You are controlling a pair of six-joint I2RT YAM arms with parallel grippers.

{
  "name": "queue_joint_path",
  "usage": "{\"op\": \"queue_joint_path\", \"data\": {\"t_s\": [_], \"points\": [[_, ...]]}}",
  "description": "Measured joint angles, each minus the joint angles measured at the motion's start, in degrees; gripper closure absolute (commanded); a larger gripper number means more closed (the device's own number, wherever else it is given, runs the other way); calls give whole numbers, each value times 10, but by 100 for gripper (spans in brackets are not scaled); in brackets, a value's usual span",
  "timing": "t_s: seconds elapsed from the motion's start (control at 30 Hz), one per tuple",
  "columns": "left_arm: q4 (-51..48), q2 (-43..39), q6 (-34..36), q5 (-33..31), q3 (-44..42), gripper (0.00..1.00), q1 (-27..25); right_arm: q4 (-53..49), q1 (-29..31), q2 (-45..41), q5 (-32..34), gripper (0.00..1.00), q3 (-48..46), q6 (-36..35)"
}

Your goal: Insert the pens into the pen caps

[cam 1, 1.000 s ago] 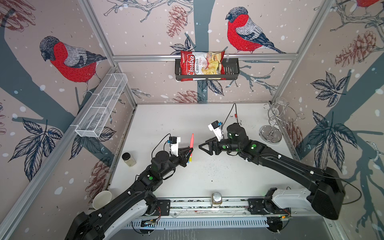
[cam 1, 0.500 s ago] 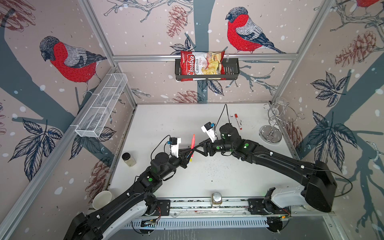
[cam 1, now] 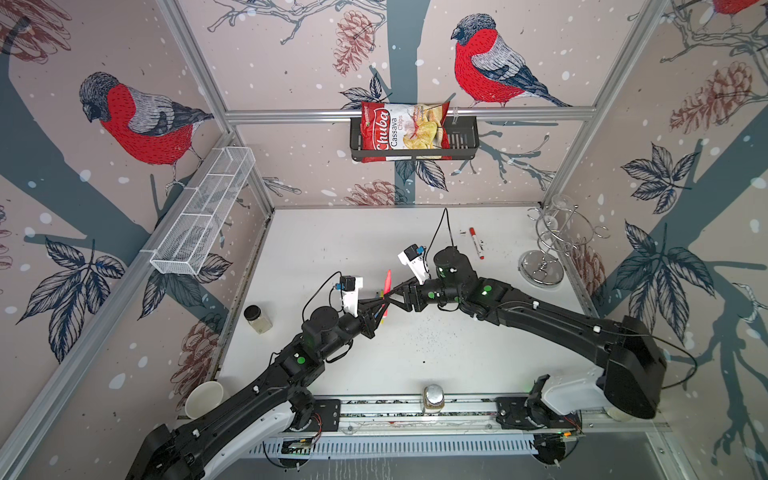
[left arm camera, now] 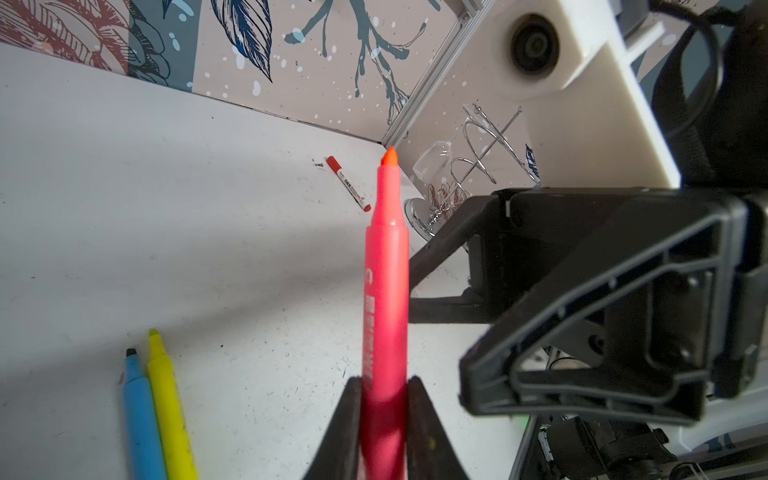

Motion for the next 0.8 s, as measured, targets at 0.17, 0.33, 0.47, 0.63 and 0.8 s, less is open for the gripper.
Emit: {"op": "queue_joint_path", "data": {"t_s": [0.17,0.33,0.47,0.63,0.8], "points": [[16,0,-2,-2,-3,80,-2,5,0,8,-2,50,3,12],[25,4,-4,-2,-3,80,-3,18,0,8,-4,52,3,16],[29,9,-4,-2,-3,80,-5,30,0,12,-11,57,3,28],[31,17,-4,-2,-3,80,-7,35,0,17,-13,65,5,39],[38,15,-4,-2,-3,80,-8,42,0,20,-13,73,4,42]]}}
